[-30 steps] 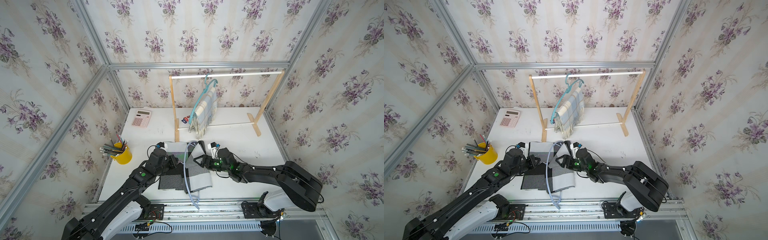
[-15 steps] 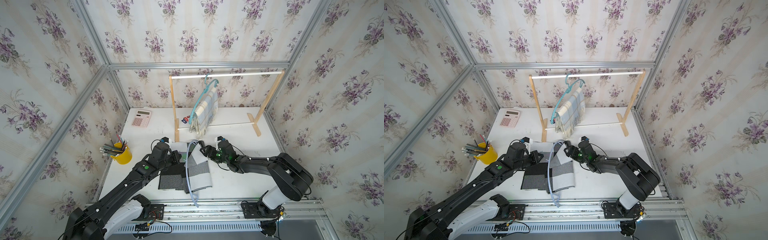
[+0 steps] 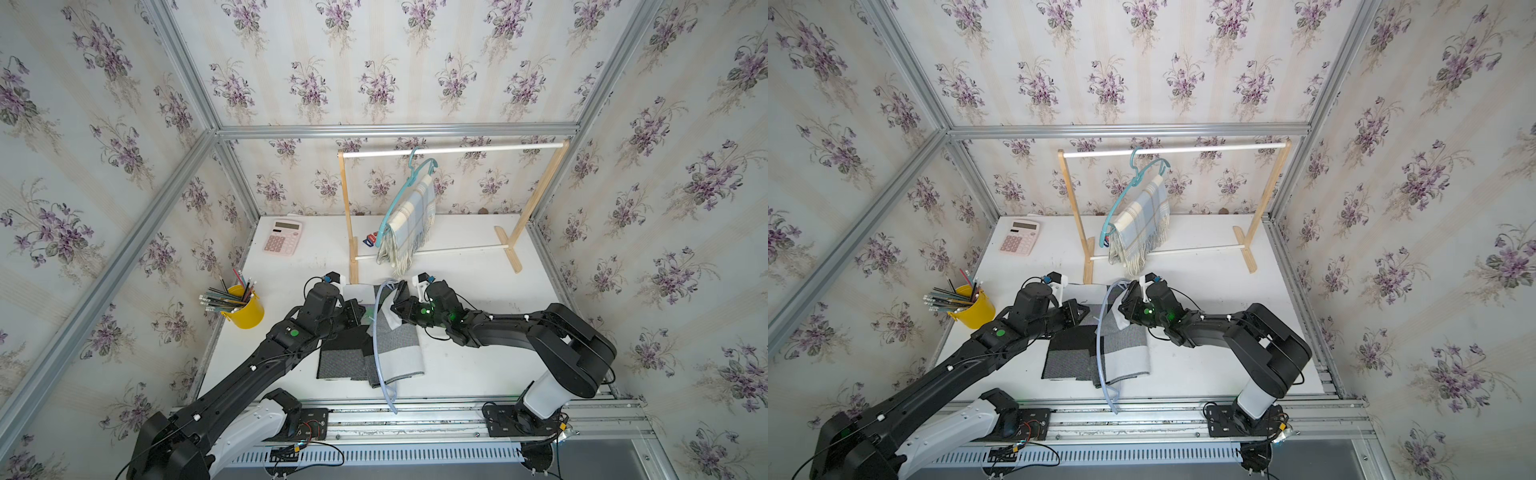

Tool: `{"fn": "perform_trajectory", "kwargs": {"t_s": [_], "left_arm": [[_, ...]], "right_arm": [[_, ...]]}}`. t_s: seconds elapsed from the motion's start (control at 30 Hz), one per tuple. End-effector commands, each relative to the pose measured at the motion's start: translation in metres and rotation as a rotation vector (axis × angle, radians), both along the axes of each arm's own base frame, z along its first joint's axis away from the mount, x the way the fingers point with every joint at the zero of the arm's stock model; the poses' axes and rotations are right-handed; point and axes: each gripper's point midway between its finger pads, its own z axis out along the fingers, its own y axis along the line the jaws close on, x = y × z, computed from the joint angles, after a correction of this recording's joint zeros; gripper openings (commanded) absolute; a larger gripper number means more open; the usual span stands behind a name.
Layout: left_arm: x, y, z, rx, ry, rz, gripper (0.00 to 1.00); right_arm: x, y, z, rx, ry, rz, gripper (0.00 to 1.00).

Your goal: Hang the scarf on the hanger

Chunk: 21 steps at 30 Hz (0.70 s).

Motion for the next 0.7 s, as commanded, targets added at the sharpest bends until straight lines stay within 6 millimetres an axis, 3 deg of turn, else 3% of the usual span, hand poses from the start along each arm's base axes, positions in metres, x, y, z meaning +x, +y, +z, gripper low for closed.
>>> {"fn": "perform_trajectory", "kwargs": {"t_s": [0.0, 0.3, 0.33, 0.4, 0.47, 0.53, 0.67], "left_arm": [[0.005, -0.012, 0.021, -0.076, -0.057, -0.032, 0.0], [0.001, -0.025, 0.036, -0.153, -0.082, -0.087, 0.0], [0.002, -0.025, 0.037, -0.154, -0.083, -0.086, 0.0], [0.003, -0.025, 0.038, -0.15, -0.086, -0.082, 0.0], [0.004, -0.024, 0.037, -0.138, -0.085, -0.077, 0.0], [0.005, -0.021, 0.034, -0.12, -0.081, -0.066, 0.0], [0.007, -0.02, 0.027, -0.108, -0.064, -0.05, 0.0]], "right_arm": [[0.003, 0.022, 0.022, 0.136, 0.004, 0.033, 0.0], [0.021, 0.055, 0.02, 0.29, 0.108, -0.009, 0.0], [0.02, 0.057, 0.02, 0.289, 0.109, -0.003, 0.08], [0.018, 0.054, 0.021, 0.269, 0.102, -0.004, 0.44], [0.015, 0.044, 0.017, 0.223, 0.098, -0.02, 0.63], [0.01, 0.032, 0.017, 0.186, 0.086, -0.029, 0.77], [0.001, 0.013, 0.011, 0.133, 0.089, -0.034, 0.84]]}}
